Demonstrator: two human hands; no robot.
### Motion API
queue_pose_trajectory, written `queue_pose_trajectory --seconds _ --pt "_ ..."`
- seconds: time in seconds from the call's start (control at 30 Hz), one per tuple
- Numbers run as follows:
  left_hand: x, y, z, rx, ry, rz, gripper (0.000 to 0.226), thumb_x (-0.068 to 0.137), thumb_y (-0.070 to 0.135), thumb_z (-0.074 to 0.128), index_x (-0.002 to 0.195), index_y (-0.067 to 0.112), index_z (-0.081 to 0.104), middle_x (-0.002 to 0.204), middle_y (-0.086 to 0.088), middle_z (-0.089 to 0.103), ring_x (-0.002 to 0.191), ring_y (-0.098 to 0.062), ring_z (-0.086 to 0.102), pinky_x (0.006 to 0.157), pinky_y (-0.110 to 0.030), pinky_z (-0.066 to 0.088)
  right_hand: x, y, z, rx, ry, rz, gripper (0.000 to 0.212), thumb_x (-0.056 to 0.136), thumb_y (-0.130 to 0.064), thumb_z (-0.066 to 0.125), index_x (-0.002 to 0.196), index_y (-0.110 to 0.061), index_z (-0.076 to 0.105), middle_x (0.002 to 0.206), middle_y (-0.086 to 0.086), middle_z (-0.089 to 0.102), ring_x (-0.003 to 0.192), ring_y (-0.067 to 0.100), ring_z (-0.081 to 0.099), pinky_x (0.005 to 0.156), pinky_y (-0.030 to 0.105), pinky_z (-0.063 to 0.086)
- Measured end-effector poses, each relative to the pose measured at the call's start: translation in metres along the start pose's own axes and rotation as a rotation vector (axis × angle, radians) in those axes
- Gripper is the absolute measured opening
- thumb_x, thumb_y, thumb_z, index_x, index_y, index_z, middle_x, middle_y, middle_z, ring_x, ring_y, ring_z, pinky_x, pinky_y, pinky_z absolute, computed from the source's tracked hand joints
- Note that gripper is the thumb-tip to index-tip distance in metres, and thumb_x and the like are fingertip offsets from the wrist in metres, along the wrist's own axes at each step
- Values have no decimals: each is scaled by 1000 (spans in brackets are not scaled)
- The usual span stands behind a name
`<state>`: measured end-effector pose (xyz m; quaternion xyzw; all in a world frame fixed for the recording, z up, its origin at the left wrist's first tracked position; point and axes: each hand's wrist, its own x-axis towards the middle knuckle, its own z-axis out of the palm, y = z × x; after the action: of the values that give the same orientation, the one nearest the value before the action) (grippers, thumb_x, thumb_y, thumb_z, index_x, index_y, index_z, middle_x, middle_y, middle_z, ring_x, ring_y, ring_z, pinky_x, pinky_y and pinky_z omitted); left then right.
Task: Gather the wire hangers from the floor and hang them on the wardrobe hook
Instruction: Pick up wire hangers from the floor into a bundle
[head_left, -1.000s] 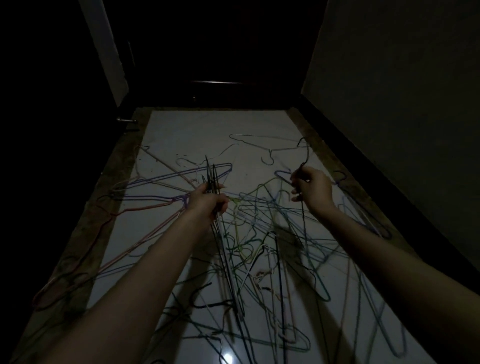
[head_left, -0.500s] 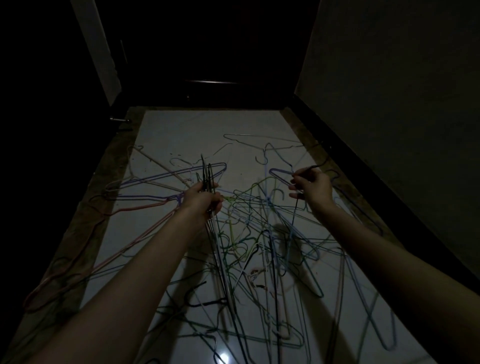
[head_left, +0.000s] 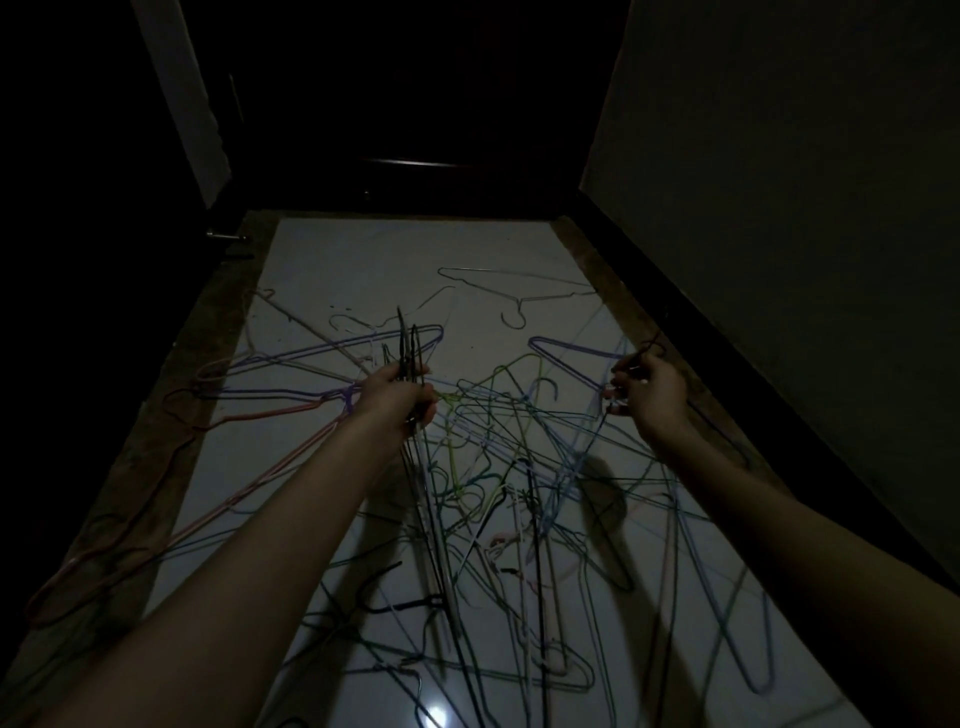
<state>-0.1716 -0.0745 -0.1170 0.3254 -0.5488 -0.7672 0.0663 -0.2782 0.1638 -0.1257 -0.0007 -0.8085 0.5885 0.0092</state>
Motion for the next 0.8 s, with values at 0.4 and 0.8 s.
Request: queue_pose_trajectory --seconds 0.4,0.8 --pt "-1 -7 1 21 -86 14 26 82 -16 55 87 10 58 73 -14 59 60 -19 54 44 -18 46 -3 -45 5 222 43 -40 10 95 5 41 97 -1 49 75 11 51 62 22 59 45 23 54" --pt "-12 -34 14 165 -197 -112 24 80 -17 59 93 3 54 78 -19 60 66 -26 59 47 -23 49 -12 -57 17 285 -34 -43 12 95 6 39 92 -2 47 76 12 51 62 23 61 48 22 54"
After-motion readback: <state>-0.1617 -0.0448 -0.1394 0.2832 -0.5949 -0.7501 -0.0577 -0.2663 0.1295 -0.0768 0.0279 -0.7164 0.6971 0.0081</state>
